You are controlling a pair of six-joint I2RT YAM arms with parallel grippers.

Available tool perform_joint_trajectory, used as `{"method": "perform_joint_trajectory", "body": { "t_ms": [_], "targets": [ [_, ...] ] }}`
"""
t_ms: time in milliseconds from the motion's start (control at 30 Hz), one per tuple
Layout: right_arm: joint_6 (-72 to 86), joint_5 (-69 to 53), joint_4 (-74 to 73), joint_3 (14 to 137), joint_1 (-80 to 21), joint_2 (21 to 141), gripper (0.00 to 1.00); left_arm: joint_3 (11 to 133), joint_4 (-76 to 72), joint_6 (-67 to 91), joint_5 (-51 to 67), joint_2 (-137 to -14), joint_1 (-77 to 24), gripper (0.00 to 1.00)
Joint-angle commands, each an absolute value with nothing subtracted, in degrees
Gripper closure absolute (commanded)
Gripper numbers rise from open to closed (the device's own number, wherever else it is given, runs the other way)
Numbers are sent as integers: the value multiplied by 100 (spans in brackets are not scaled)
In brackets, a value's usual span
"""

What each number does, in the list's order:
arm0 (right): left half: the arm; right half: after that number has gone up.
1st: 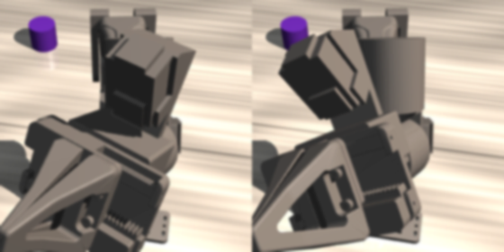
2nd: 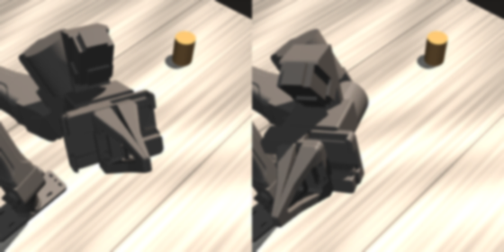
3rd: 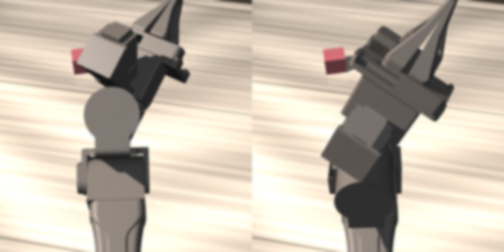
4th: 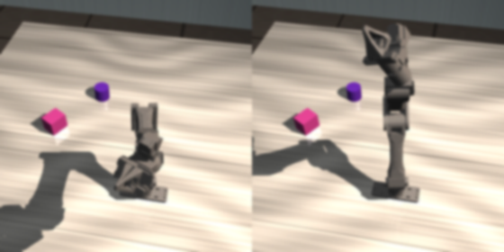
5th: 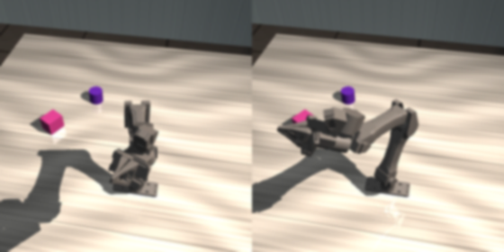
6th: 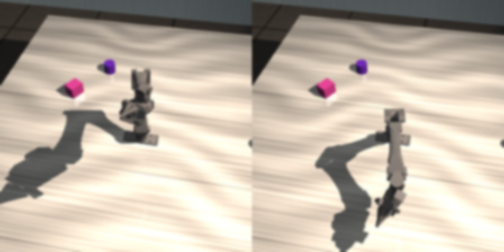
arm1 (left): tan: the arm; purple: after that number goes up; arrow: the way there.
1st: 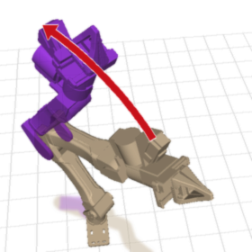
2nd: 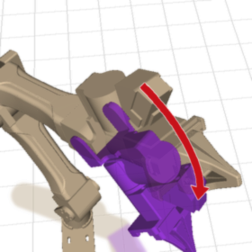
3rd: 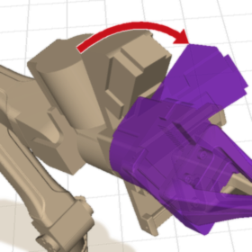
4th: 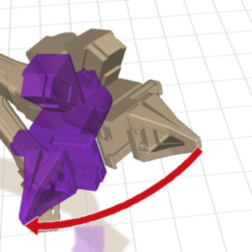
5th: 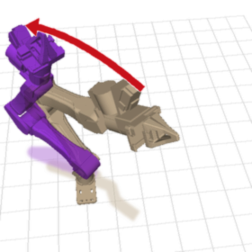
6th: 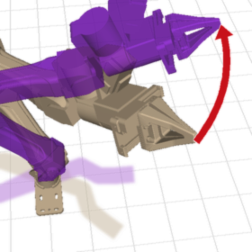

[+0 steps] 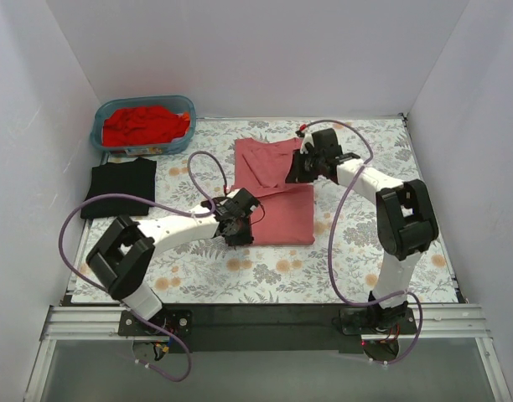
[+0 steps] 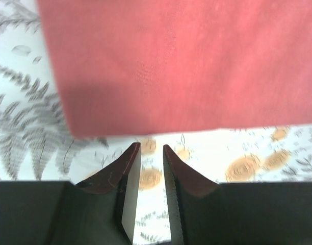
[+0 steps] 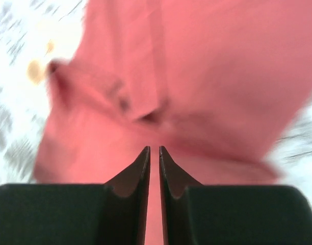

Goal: Fold and stack the t-shirts
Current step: Fold the tshirt

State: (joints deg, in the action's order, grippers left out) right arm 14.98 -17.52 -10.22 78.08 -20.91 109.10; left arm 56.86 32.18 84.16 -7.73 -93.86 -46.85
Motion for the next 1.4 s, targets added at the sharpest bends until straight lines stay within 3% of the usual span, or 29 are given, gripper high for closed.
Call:
{"method": "perform_joint_trajectory", "body": {
  "t_ms": [0,133,333,667,1000,1133,1367],
  "targets": [
    [1608,-2750,-328,7025,-2582,10161,83,5555,3428,8788,-851,-8597,-4685,76],
    [2143,-3128,577,6005,-2917,9800,82,5300,3270,8816,-958,-8174,-4414,76],
    [2504,-3243,1133,6090,-3356,10352,82,5361,3217,8587,-791,-8648,-4017,80],
    [2646,-3147,1406,7285,-3472,11864,82,5388,3243,8438,-387,-9255,-3973,81],
    [3453,-3014,1371,9069,-2489,13244,81,5142,3349,8376,-246,-9176,-3973,82],
    [3656,-3471,1362,9466,-2163,13097,80,5212,3410,8376,-351,-8992,-3911,81],
    [3411,-4332,1389,7921,-1758,11463,77,5642,2989,8209,-168,-8341,-3235,74]
  ]
}}
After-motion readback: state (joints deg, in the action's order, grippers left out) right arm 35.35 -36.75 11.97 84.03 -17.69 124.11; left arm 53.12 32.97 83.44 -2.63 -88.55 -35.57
